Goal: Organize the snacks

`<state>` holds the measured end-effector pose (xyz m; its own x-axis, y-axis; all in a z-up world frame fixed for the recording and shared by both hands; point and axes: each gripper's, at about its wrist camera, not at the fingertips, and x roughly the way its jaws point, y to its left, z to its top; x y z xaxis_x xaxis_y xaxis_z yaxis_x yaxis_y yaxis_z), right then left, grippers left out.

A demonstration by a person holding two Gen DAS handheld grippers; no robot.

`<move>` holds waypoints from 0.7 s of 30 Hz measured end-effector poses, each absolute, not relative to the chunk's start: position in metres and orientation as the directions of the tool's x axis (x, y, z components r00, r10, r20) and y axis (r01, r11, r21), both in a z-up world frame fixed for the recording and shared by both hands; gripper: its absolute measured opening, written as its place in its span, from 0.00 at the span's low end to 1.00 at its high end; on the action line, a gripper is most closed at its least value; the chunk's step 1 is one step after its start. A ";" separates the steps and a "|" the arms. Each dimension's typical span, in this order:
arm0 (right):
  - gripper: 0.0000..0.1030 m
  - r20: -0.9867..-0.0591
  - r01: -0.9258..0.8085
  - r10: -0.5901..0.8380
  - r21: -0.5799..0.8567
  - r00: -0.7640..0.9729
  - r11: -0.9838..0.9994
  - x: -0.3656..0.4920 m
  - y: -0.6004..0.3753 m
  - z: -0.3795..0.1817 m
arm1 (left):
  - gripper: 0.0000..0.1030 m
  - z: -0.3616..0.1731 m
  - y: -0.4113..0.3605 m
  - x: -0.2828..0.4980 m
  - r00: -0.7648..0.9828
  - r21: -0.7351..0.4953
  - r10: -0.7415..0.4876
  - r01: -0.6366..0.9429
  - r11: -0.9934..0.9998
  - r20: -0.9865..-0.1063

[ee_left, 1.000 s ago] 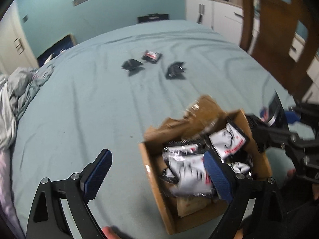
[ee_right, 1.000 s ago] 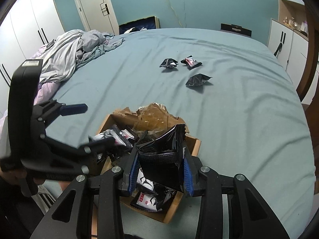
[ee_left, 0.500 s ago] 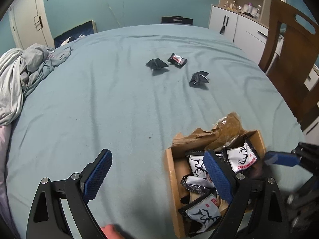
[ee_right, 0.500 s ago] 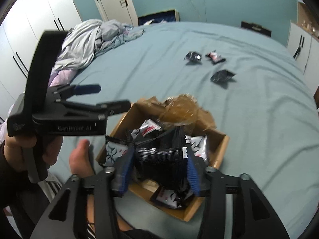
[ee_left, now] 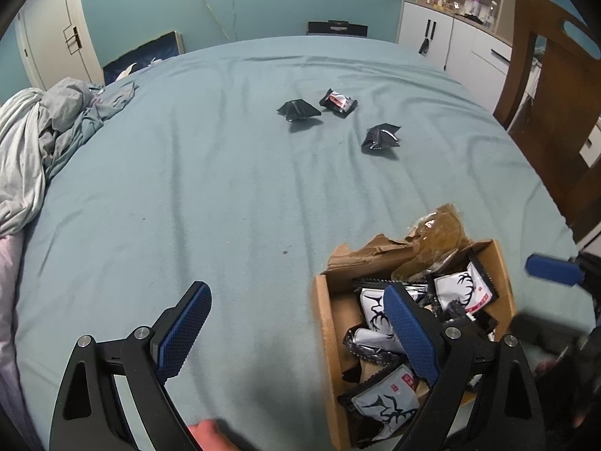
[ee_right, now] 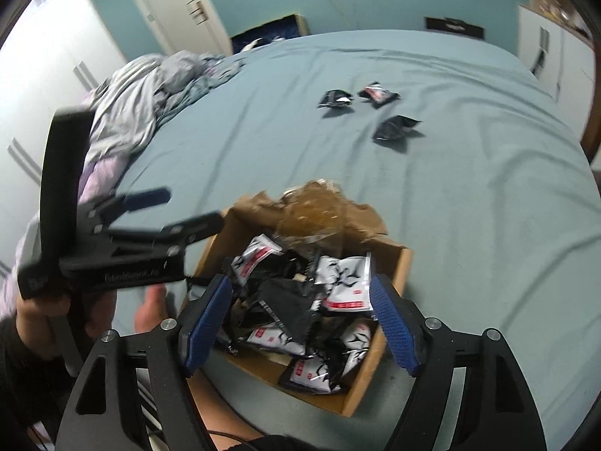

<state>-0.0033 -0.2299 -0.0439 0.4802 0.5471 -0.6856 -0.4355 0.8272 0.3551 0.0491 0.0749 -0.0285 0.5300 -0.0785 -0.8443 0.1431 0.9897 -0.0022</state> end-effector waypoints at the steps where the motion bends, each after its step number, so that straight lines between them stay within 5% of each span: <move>1: 0.73 -0.674 -0.420 0.554 0.374 0.489 0.826 -0.001 -0.235 -0.043 | 0.92 -0.028 0.075 0.049 0.530 0.001 -0.075 0.143 0.990 -0.844; 21: 0.73 -0.723 -0.311 0.513 0.409 0.463 0.858 0.075 -0.259 -0.041 | 0.92 -0.028 0.070 0.055 0.516 0.003 -0.079 0.156 0.988 -0.853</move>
<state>0.0754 -0.2593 -0.0411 0.4634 0.5128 -0.7227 -0.3108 0.8578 0.4093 0.0549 0.0704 -0.0281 0.5159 -0.0789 -0.8530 0.1560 0.9878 0.0030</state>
